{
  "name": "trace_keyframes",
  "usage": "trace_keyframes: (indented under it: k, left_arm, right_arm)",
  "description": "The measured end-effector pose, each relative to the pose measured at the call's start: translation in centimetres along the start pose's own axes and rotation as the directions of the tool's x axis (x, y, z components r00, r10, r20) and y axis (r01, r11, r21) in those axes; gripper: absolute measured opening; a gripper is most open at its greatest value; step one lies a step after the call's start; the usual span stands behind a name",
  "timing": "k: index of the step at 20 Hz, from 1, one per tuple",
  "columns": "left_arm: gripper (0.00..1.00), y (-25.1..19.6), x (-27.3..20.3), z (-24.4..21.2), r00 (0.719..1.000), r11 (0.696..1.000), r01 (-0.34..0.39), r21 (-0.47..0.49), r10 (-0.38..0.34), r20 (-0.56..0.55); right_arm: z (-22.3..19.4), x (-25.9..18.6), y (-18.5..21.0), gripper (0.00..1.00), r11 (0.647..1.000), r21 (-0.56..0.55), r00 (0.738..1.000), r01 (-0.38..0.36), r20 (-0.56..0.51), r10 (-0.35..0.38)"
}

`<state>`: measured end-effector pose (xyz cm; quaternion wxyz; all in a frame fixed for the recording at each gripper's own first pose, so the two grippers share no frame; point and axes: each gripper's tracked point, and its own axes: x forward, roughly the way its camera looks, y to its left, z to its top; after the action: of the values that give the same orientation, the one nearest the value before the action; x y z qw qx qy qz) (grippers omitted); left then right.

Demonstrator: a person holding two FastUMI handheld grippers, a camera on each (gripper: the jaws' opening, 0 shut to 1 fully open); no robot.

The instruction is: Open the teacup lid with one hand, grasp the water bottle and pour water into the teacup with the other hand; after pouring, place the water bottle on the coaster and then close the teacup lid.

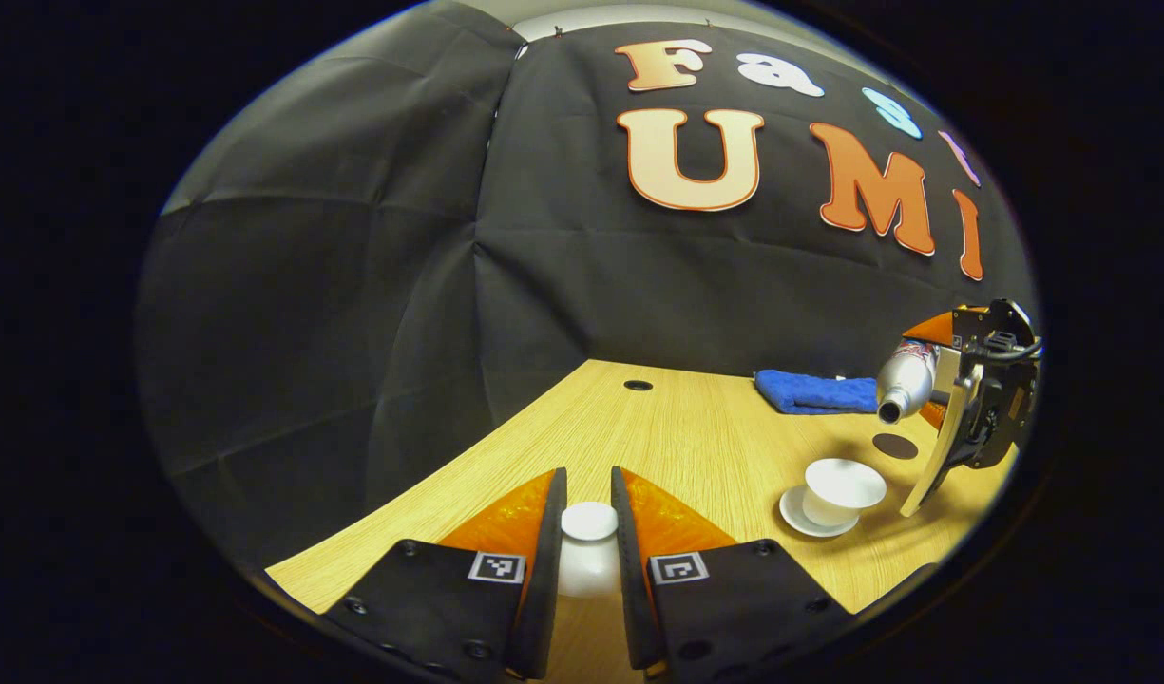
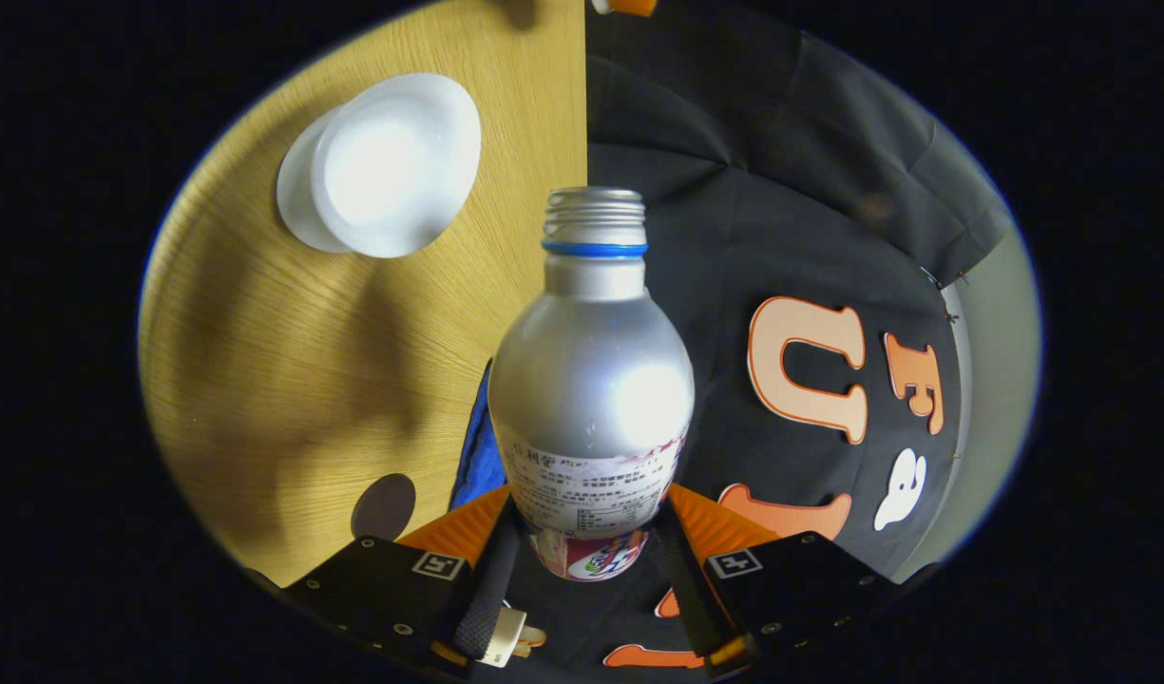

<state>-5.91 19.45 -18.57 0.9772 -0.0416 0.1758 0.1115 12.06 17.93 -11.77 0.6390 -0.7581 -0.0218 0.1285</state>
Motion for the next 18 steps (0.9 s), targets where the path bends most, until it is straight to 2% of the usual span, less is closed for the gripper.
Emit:
trace_keyframes:
  k: [2, 3, 4, 6, 18]
  left_arm:
    - [0.34, -0.2, 0.0, 0.1, 1.000, 1.000, 0.006, 0.004, -0.006, 0.002]
    - [0.29, -0.4, -0.1, 0.2, 1.000, 1.000, 0.008, 0.003, -0.008, 0.002]
    - [0.34, -0.4, 0.0, 0.2, 1.000, 1.000, 0.007, 0.000, -0.007, 0.002]
    - [0.34, -0.6, 0.0, 0.1, 1.000, 1.000, 0.012, -0.010, -0.012, 0.002]
    - [0.34, -0.4, -0.3, -0.1, 1.000, 1.000, 0.012, -0.021, -0.012, 0.003]
  right_arm:
    - [0.1, 0.0, -0.4, 0.77, 0.999, -0.036, 1.000, 0.021, 0.002, -0.021]
    - [0.0, 0.0, -0.5, 0.77, 0.997, -0.065, 0.999, 0.036, -0.001, -0.036]
    - [0.0, 0.2, -0.9, 0.77, 0.994, -0.098, 0.999, 0.051, 0.006, -0.050]
    - [0.0, 0.4, -1.3, 0.77, 0.989, -0.138, 0.998, 0.060, 0.021, -0.057]
    - [0.6, 0.8, -1.8, 0.77, 0.974, -0.203, 0.994, 0.100, 0.062, -0.089]
